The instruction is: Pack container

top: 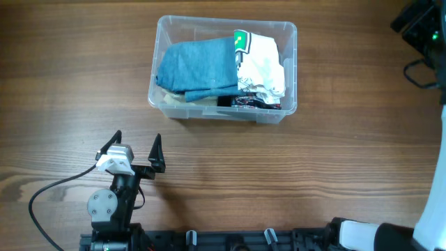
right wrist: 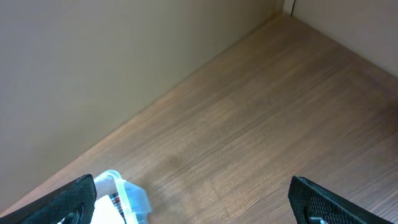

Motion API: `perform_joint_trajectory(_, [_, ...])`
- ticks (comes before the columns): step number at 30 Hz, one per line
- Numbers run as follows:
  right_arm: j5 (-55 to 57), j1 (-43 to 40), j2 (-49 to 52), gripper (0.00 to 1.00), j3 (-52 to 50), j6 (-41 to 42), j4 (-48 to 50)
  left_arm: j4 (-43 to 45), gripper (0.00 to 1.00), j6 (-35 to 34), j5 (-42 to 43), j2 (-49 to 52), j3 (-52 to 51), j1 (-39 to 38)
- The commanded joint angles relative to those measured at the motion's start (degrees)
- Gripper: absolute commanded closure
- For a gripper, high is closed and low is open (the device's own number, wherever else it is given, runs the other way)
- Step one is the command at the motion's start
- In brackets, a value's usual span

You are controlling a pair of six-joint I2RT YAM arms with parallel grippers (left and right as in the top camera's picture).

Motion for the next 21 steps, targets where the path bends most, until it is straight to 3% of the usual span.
perform_joint_trajectory(1, [0.13,0.26,-3.89,0.0,-0.68,0.7,-0.59,-0.02,0.0,0.72,-0.76,-0.63,-0.52,0.44])
perform_joint_trajectory(7, [-1.16,1.11,-16.13,0.0,-17.4,0.63,11.56,-0.02,0.0,0.72,-0.76,-0.63,-0.52,0.44])
perform_joint_trajectory(13, [-1.14,4.52,-35.93,0.0,-47.25,0.61,32.54,-0.02,0.0,0.72,-0.76,-0.63,-0.52,0.44])
perform_joint_trajectory(21, [-1.84,8.48,-60.22,0.0,-79.03,-1.6,51.47,-0.02,0.0,0.72,-0.76,-0.63,-0.52,0.44])
